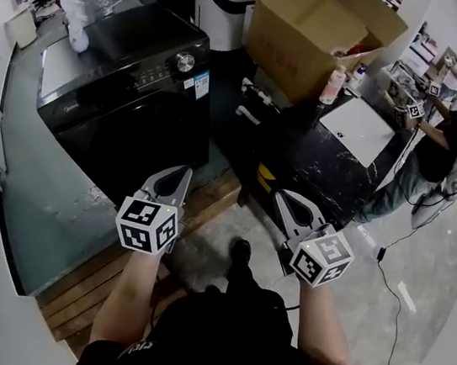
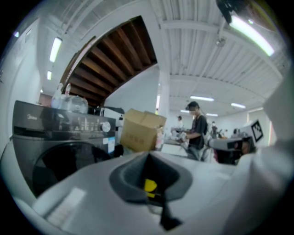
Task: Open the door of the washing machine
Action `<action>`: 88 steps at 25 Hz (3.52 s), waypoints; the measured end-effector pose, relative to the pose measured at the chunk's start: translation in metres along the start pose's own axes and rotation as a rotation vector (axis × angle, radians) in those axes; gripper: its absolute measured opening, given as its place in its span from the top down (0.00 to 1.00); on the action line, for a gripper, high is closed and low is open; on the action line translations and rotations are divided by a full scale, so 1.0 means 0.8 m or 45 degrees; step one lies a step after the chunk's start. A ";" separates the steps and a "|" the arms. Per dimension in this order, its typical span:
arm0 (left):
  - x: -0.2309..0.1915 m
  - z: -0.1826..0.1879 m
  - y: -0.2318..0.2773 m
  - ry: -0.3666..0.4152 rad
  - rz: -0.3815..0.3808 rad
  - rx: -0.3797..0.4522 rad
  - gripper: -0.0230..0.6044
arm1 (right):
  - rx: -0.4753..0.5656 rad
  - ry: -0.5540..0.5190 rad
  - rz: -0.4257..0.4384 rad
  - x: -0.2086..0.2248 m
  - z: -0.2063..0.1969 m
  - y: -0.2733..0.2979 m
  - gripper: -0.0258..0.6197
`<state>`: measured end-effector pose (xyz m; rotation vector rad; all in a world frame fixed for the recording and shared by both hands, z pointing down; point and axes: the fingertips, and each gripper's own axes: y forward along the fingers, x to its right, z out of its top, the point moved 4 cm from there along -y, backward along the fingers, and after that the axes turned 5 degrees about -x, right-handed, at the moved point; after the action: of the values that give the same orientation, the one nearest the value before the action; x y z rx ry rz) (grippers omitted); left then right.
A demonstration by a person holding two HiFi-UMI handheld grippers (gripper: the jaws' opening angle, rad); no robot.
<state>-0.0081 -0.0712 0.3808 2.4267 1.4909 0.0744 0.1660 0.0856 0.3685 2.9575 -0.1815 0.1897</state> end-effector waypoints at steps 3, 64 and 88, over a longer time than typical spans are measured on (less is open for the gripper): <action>-0.012 0.009 0.006 0.022 0.023 -0.004 0.95 | 0.012 0.011 0.049 0.007 0.004 0.029 0.97; -0.282 0.033 0.180 -0.276 0.521 -0.061 0.95 | -0.615 -0.473 0.847 0.061 -0.008 0.558 0.71; -0.311 0.038 0.146 -0.309 0.568 -0.015 0.95 | -0.889 -1.037 0.805 0.047 -0.095 0.635 0.66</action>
<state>-0.0168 -0.3462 0.4103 2.6023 0.8302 -0.1140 0.1270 -0.4016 0.5308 2.0292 -1.0274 -0.8313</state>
